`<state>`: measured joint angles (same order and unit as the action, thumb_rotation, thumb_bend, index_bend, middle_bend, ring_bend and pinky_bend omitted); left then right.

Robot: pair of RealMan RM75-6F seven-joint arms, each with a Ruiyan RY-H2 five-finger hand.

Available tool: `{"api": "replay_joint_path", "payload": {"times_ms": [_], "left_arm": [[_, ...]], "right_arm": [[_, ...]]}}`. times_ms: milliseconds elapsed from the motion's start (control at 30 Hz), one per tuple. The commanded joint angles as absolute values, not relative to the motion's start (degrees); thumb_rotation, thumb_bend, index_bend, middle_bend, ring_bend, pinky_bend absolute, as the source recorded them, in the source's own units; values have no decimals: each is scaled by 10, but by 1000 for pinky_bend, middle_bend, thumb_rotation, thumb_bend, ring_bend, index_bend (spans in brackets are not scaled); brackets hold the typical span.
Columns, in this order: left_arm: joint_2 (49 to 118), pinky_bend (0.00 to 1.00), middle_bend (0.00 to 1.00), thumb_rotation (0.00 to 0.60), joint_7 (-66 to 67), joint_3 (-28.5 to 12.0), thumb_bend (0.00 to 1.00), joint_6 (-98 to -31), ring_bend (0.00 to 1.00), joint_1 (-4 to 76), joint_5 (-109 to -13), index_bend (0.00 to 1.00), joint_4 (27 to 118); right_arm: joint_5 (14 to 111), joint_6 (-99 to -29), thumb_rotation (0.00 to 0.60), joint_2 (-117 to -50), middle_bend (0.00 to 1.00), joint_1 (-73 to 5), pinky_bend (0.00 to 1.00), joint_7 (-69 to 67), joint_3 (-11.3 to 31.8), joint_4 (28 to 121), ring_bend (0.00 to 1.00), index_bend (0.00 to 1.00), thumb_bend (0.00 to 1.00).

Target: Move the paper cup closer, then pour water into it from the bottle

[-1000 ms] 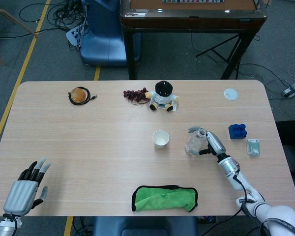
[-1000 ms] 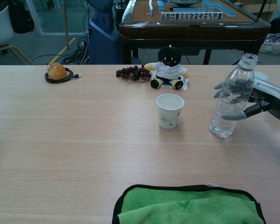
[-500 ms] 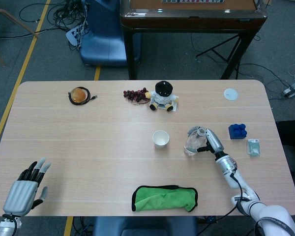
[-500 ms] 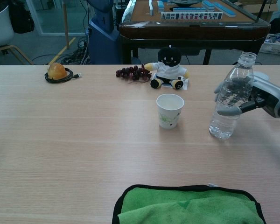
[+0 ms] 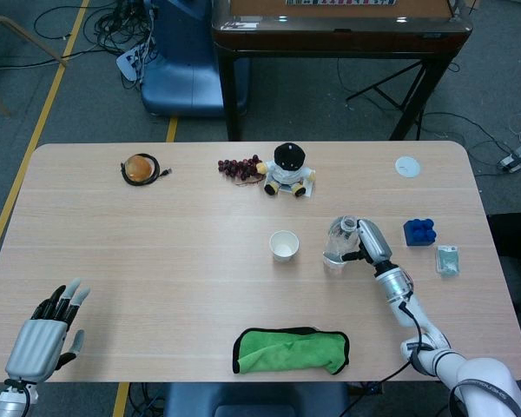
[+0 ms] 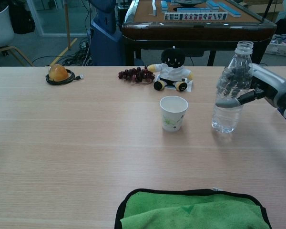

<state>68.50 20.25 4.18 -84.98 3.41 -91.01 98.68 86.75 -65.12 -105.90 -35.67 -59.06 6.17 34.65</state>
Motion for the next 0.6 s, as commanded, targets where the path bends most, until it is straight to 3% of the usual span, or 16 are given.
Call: {"api": "replay_joint_path", "payload": {"times_ms": [33, 600], "left_arm": [[685, 163, 0, 600, 203, 41, 449, -849, 0, 34, -910, 0, 987], [683, 163, 0, 600, 204, 38, 449, -848, 0, 31, -915, 0, 989]], "right_arm": [[861, -661, 600, -1043, 619, -367, 644, -521, 76, 380, 552, 624, 102], [813, -619, 600, -973, 619, -415, 644, -104, 121, 516, 552, 625, 104]]}}
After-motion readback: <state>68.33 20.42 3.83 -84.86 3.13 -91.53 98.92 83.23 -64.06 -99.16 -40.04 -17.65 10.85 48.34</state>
